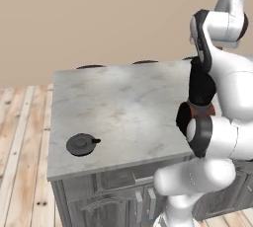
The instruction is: Grab the onion and lemon wedge from the fridge, place them in the blender, close the lid, and turn on the blender to create a marinade.
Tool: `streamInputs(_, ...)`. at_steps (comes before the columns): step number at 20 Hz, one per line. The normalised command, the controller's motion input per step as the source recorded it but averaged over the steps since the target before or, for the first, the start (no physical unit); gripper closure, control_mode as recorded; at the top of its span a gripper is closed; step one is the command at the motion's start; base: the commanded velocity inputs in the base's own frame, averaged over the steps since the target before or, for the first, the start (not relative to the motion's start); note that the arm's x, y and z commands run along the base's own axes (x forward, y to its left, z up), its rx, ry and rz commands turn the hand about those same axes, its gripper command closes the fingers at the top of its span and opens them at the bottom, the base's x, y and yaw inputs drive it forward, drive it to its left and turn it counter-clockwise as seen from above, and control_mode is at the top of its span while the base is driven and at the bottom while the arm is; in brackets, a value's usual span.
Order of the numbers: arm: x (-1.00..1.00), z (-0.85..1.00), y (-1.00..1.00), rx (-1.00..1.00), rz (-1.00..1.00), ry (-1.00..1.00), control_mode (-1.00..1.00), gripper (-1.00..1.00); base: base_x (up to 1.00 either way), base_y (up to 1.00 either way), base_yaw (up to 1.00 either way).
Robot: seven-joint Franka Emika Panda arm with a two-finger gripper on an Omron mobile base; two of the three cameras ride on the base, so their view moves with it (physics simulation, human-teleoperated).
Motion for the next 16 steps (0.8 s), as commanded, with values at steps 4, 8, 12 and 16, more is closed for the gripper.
streamInputs(4,0.01,-0.5,-0.31,0.0,0.0,0.08,-1.0,1.0,0.0,0.0,0.0)
streamInputs(8,0.0,-0.71,-0.01,0.0,0.0,0.09,-1.0,1.0,0.0,0.0,0.0)
streamInputs(12,0.05,-0.46,0.01,0.0,0.0,0.02,-1.0,1.0,0.0,0.0,0.0)
streamInputs(16,0.14,-0.25,0.06,0.0,0.0,-0.02,-1.0,1.0,0.0,0.0,0.0)
